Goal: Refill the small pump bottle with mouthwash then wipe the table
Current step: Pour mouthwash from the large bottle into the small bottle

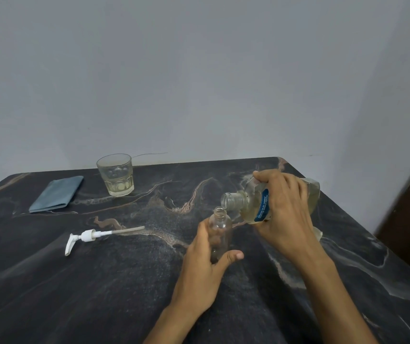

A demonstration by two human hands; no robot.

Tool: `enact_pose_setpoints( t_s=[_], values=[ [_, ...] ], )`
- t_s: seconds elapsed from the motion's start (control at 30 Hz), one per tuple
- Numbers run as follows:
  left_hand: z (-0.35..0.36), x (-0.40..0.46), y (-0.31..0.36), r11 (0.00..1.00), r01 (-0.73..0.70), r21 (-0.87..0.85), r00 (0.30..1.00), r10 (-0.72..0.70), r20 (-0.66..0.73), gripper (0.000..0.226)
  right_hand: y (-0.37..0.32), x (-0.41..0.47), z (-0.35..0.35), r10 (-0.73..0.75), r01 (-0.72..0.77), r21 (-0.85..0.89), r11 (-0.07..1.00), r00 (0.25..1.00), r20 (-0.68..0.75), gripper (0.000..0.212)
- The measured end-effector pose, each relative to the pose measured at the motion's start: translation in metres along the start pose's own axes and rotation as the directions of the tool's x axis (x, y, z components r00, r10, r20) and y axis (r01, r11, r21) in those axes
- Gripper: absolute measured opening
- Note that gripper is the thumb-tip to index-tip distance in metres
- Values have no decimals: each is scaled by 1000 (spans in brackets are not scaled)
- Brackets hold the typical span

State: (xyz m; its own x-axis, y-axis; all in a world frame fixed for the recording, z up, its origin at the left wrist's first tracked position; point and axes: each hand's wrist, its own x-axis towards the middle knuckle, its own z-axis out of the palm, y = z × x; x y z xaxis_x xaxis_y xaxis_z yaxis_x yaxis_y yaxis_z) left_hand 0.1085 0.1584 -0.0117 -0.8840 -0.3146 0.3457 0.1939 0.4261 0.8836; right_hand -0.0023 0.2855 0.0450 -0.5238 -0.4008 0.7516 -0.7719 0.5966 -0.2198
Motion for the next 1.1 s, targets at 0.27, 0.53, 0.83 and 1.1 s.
enact_pose_setpoints(
  t_s=[0.27, 0.53, 0.83, 1.1],
  values=[
    [1, 0, -3, 999, 15, 33, 1000, -15, -10, 55, 0, 0, 1, 1, -1, 1, 1000, 1000, 1, 89],
    [1, -1, -5, 999, 26, 23, 1000, -26, 1, 57, 0, 0, 0, -10, 10, 12, 1000, 1000, -6, 90],
    [1, -1, -6, 999, 31, 37, 1000, -31, 2, 55, -1, 0, 0, -29, 29, 11, 1000, 999, -24, 92],
    [1, 0, -6, 999, 37, 28, 999, -38, 5, 57, -1, 1, -1, -62, 61, -15, 998, 996, -63, 92]
  ],
)
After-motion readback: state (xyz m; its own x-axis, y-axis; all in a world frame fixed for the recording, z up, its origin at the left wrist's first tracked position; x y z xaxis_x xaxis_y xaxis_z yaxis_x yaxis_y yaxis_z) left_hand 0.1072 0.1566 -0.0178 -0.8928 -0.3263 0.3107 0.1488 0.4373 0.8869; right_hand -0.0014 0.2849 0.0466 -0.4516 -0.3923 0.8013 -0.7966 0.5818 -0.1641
